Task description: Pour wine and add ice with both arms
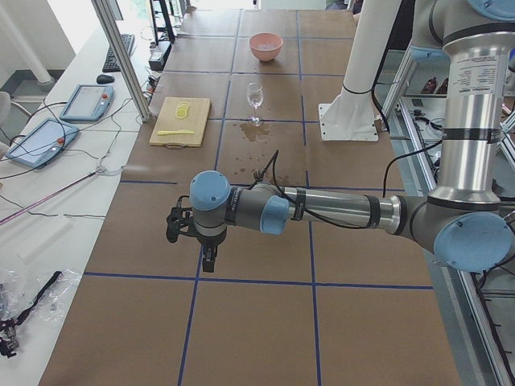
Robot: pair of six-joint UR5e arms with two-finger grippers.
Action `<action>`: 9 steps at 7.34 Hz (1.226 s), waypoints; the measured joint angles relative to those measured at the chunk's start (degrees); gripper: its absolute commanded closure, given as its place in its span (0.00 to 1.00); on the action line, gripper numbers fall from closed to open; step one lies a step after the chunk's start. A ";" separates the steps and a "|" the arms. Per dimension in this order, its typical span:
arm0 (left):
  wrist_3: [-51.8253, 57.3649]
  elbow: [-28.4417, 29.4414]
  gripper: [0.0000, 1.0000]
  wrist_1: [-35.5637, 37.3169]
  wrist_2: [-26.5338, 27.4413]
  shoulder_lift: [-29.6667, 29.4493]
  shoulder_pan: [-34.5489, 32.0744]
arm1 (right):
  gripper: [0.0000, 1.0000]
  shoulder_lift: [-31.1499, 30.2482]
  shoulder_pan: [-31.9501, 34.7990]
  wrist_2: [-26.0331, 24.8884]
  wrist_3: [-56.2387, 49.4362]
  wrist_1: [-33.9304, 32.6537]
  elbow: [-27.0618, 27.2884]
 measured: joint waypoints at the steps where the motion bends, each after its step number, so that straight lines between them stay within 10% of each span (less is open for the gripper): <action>1: 0.00 -0.01 0.00 0.00 0.00 0.00 0.00 | 0.00 0.03 0.00 0.00 -0.11 0.00 0.06; 9: -1.52 0.03 0.00 0.09 -0.01 0.12 0.00 | 0.00 0.00 0.00 0.00 -0.18 0.00 0.18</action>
